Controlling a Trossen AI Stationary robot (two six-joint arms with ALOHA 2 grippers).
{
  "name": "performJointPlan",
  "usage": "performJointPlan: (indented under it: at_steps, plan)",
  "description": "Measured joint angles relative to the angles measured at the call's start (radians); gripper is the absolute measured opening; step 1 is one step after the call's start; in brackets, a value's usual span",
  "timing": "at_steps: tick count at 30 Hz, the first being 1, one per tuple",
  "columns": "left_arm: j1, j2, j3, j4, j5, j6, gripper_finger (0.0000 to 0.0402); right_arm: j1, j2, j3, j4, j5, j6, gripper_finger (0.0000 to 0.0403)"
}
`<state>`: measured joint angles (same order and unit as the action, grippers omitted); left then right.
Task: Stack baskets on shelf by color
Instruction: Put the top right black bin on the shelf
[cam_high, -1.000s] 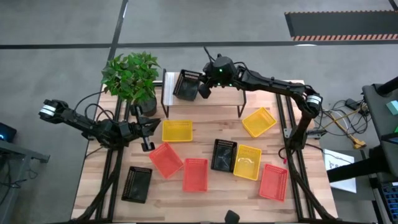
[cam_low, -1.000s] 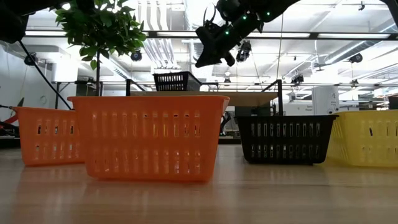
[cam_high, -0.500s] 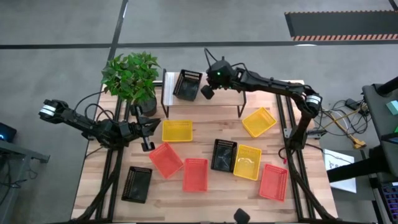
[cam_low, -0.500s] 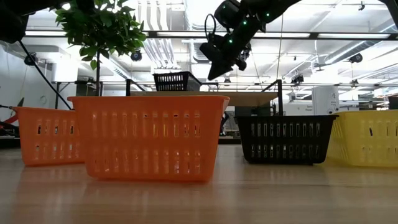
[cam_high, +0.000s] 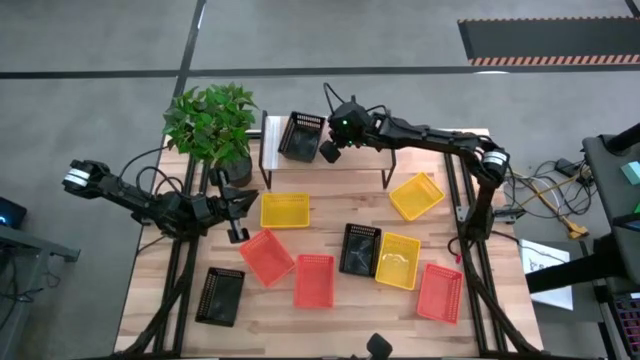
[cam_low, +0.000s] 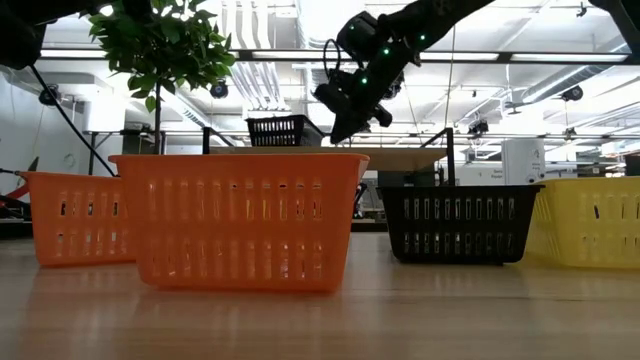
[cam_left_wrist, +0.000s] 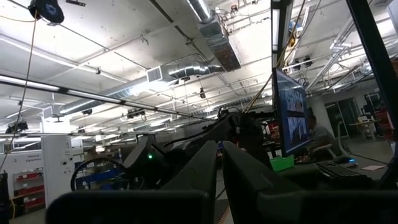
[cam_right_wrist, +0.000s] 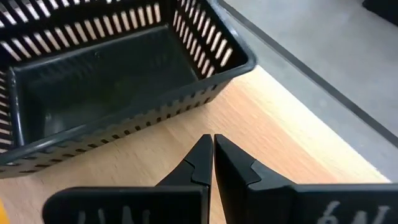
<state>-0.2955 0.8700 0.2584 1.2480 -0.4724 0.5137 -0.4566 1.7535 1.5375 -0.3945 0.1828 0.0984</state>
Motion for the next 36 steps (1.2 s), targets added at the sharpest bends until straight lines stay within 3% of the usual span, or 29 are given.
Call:
performJointPlan:
  at_steps: [13,36]
  plan:
    - [0.000,0.000,0.000,0.000,-0.008,0.000,0.0010,0.007,0.074,0.004,0.143,-0.080,0.010,0.0009]
    - [0.000,0.000,0.000,0.000,-0.008,0.000,0.0010,0.014,0.010,0.044,0.066,-0.085,-0.009,0.0009]
